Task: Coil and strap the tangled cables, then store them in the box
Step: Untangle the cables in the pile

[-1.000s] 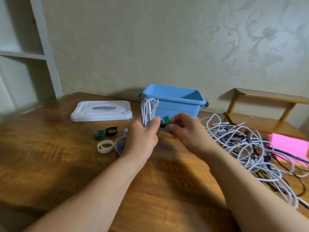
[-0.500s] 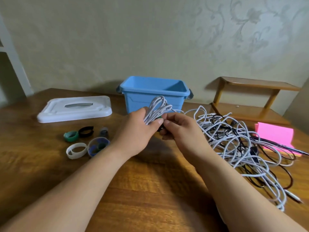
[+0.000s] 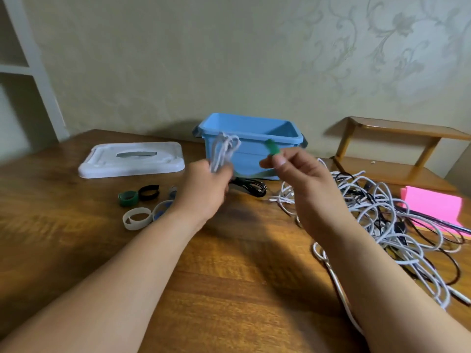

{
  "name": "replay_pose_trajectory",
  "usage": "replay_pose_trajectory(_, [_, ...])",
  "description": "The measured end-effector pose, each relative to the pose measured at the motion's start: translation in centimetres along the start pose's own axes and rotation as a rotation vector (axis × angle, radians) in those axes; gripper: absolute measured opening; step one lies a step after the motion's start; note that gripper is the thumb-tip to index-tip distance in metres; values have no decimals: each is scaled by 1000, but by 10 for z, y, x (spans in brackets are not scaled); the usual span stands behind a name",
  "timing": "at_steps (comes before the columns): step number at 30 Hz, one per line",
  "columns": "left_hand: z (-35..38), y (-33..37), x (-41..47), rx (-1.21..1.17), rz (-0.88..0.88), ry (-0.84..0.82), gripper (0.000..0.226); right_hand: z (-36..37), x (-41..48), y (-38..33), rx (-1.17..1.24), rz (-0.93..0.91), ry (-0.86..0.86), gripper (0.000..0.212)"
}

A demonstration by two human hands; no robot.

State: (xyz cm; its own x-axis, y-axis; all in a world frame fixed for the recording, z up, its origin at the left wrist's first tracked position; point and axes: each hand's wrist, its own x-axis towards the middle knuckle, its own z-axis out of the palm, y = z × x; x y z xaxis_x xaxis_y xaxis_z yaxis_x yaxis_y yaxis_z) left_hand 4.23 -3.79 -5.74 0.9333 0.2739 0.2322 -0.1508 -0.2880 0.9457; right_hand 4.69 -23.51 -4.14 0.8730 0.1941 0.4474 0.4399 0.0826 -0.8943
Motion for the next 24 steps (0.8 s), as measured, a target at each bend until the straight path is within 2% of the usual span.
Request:
replay_pose_trajectory(3, [8, -5, -9, 6, -3, -218, 37, 4, 1, -8, 237, -47, 41, 13])
replay_pose_trajectory(6, [13, -2, -11, -69, -8, -272, 48, 7, -1, -14, 278, -11, 126, 14])
replay_pose_trajectory(8, [11, -2, -7, 12, 20, -242, 45, 7, -3, -14, 174, 0, 115, 16])
replay_pose_trajectory(13, [11, -4, -11, 364, 270, -340, 16, 25, -15, -10, -248, 48, -157, 20])
replay_pose_trajectory(18, [7, 2, -15, 400, 305, -351, 11, 30, -15, -1, -391, 91, 9, 23])
replay_pose_trajectory(24, [11, -2, -12, 551, 293, -336, 6, 36, -13, 5, -524, 118, 78, 23])
